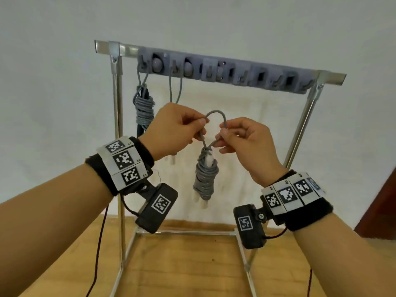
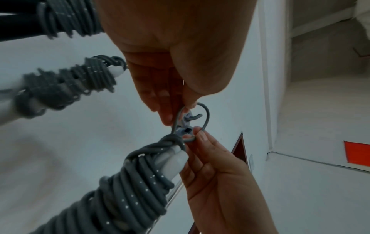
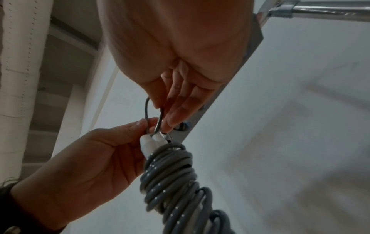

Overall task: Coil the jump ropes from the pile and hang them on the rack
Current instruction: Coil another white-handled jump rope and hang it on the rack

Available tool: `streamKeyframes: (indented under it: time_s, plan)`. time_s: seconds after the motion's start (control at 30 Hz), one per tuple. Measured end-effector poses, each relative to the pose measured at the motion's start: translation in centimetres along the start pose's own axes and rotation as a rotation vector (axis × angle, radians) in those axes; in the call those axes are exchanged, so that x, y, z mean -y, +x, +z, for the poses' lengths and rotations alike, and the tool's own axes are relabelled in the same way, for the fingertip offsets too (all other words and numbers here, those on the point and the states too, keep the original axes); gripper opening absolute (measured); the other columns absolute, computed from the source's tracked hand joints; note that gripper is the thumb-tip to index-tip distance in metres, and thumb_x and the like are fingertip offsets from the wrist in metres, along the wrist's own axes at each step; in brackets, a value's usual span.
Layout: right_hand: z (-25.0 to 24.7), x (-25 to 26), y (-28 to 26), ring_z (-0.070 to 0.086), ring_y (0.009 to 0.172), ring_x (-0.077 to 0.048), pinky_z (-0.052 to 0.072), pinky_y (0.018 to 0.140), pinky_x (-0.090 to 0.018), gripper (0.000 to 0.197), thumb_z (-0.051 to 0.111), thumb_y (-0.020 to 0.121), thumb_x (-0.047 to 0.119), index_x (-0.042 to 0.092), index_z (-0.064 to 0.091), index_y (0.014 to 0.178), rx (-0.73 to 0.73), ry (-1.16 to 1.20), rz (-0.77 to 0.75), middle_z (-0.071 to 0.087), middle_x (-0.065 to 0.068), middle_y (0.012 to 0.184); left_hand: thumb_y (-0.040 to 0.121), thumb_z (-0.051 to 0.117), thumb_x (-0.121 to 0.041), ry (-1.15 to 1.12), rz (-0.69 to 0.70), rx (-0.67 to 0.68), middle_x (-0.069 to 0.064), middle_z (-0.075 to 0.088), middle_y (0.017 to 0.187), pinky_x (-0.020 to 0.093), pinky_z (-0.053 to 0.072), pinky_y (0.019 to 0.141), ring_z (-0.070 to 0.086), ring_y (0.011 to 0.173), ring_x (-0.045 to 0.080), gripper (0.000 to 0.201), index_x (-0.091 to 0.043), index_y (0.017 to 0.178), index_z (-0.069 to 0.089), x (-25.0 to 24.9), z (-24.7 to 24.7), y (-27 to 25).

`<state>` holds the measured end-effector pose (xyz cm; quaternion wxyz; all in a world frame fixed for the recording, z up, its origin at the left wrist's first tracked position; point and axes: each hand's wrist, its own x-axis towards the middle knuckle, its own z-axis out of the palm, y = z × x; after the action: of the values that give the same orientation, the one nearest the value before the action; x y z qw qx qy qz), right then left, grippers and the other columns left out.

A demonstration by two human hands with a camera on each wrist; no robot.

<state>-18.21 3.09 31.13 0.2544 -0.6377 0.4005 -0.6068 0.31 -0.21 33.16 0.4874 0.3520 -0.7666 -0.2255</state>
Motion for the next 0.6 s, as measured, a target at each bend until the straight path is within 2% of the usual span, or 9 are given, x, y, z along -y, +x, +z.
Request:
streamKeyframes:
  time_s: [0.17,0.23,0.37,0.43,0.5,0.57,0.6]
  plan:
    - [0.4,2.9,6.0,0.073,0.067,-0.019,0.056,0.058,-0.023,0.007,0.064,0.092,0.006,0.005,0.068,0.098,-0.066,0.000,-0.055,0.074,-0.009,0.076,0.094,0.064,-0.016,-0.009,0.042,-0.133,0.002,0.076,0.073,0.020,0.057,0.058,0.074,0.067,0.012,0.018,-0.007,0.084,0.076,-1.7,-2.0,5.1]
    - [0.7,3.5,8.1,0.072,0.064,-0.017,0.055,0.057,-0.022,0.004,0.064,0.092,0.008,0.010,0.067,0.094,-0.094,0.002,-0.062,0.074,-0.005,0.072,0.092,0.065,-0.016,-0.041,0.038,-0.168,0.001,0.076,0.072,0.018,0.055,0.057,0.074,0.066,0.012,0.016,-0.010,0.082,0.076,-2.2,-2.5,7.0]
    - [1.2,3.6,11.4,0.070,0.061,-0.011,0.055,0.058,-0.020,0.011,0.062,0.093,0.011,0.021,0.061,0.089,-0.131,-0.070,-0.098,0.072,0.001,0.068,0.088,0.065,-0.013,-0.043,0.036,-0.248,0.008,0.075,0.069,0.019,0.055,0.056,0.074,0.064,0.015,0.017,-0.008,0.075,0.076,-2.2,-2.4,10.0]
    - [1.4,2.9,12.3,0.070,0.062,-0.010,0.057,0.061,-0.025,0.012,0.060,0.094,0.011,0.022,0.060,0.088,-0.112,-0.149,-0.086,0.072,0.000,0.071,0.089,0.063,-0.011,0.004,0.024,-0.263,0.009,0.075,0.070,0.018,0.053,0.055,0.074,0.063,0.016,0.019,-0.006,0.076,0.076,-1.4,-2.0,10.7]
    - [1.5,1.9,12.9,0.070,0.064,-0.011,0.059,0.065,-0.029,0.012,0.059,0.094,0.010,0.020,0.060,0.088,-0.093,-0.199,-0.060,0.072,-0.003,0.074,0.092,0.062,-0.012,0.065,0.009,-0.249,0.008,0.075,0.072,0.022,0.055,0.059,0.074,0.065,0.016,0.021,-0.005,0.079,0.076,-0.4,-1.6,11.0]
    - [1.5,0.9,13.2,0.071,0.066,-0.012,0.057,0.065,-0.028,0.007,0.059,0.094,0.010,0.016,0.063,0.092,-0.066,-0.229,-0.049,0.072,-0.004,0.077,0.094,0.062,-0.015,0.078,-0.018,-0.229,0.007,0.075,0.074,0.023,0.056,0.062,0.074,0.066,0.014,0.020,-0.005,0.083,0.076,0.7,-1.3,11.1]
    - [1.4,0.5,13.2,0.070,0.066,-0.011,0.056,0.064,-0.026,0.006,0.060,0.094,0.011,0.015,0.064,0.095,-0.050,-0.241,-0.054,0.072,-0.004,0.078,0.094,0.063,-0.016,0.061,-0.031,-0.223,0.006,0.076,0.076,0.020,0.054,0.059,0.074,0.066,0.013,0.018,-0.005,0.088,0.076,1.0,-1.1,11.0]
